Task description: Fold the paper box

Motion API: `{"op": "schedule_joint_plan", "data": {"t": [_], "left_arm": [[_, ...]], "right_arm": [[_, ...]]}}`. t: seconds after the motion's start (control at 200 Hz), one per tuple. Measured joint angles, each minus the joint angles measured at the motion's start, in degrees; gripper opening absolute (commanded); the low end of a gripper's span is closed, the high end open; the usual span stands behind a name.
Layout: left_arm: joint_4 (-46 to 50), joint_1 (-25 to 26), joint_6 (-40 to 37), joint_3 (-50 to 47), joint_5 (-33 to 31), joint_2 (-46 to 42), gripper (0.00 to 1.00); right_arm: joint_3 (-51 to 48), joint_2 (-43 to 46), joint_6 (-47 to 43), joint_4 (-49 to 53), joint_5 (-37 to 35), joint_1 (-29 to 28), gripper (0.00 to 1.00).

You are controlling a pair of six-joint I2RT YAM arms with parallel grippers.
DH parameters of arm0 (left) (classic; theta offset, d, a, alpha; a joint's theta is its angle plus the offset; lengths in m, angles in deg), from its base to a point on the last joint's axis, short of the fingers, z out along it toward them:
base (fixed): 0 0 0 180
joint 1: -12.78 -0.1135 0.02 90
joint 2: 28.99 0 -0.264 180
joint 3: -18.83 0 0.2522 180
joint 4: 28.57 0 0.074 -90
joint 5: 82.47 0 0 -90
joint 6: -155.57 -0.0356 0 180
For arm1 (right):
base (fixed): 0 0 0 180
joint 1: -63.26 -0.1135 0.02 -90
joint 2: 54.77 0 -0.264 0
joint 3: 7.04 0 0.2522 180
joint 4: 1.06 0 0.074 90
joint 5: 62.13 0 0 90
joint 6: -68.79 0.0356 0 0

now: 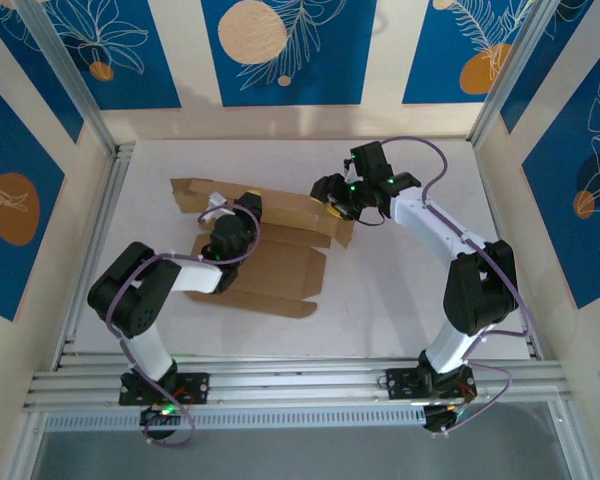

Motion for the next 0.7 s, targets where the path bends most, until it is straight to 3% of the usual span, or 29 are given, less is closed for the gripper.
{"op": "schedule_joint_plan", "data": {"t": [0.26,0.7], "left_arm": [[8.52,0.02,0.46,1.22,0.68,-5.16,0.00],[12.35,-0.44,3.13,1.36,0.26,-5.97,0.00]], "right_arm": [[0.00,1.88,-4.07,2.10,-3.39,0.50,0.61],[1.09,-0.11,-8.33,1.73,-1.55,1.42,0.66]]}}
